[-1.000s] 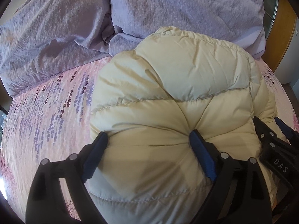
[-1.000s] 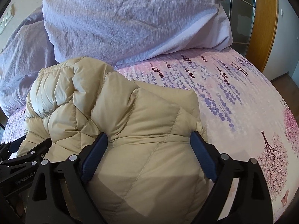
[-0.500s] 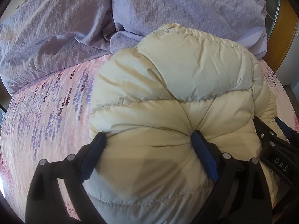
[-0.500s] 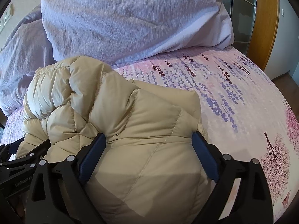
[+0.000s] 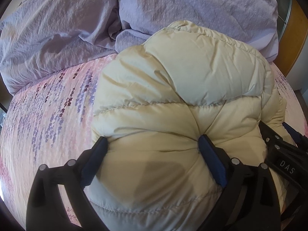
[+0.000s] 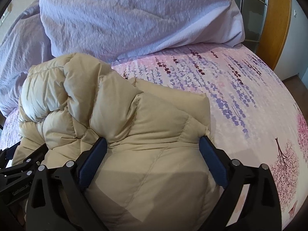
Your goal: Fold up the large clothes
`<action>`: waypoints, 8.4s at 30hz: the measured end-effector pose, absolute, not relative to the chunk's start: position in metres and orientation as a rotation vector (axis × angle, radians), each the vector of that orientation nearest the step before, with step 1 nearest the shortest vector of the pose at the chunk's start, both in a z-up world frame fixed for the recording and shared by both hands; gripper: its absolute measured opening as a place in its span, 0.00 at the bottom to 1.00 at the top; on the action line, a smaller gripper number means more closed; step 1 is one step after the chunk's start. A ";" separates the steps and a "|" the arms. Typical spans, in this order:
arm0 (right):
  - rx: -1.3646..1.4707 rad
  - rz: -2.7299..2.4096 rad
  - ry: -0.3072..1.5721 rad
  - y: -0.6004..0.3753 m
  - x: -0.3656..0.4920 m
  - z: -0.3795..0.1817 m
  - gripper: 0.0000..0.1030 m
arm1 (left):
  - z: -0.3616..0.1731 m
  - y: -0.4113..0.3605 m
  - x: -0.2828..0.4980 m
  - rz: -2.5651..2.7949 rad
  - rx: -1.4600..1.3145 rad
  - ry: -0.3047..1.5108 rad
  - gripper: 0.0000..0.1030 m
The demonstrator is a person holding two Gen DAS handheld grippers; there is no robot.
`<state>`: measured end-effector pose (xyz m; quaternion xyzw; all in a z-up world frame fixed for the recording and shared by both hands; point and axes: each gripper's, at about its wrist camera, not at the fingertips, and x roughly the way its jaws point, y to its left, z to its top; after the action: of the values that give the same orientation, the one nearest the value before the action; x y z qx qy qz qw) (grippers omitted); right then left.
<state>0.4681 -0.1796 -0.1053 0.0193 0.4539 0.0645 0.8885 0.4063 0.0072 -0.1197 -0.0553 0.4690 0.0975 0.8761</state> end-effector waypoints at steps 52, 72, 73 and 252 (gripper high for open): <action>0.630 0.559 1.301 -0.238 0.450 -0.114 0.52 | -0.111 0.063 0.359 -0.047 -0.484 1.045 0.78; 0.551 0.632 1.199 -0.179 0.478 -0.073 0.35 | -0.089 0.113 0.332 -0.018 -0.521 0.916 0.13; 0.542 0.630 1.203 -0.174 0.479 -0.075 0.35 | -0.093 0.116 0.331 -0.011 -0.529 0.928 0.14; 0.004 0.468 0.978 -0.092 0.243 0.023 0.99 | -0.055 0.068 0.096 0.103 -0.428 0.759 0.98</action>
<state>0.2435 -0.0924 0.0227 0.0021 0.4654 0.2228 0.8566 0.0962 0.0679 -0.0546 -0.2073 0.3672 0.0499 0.9054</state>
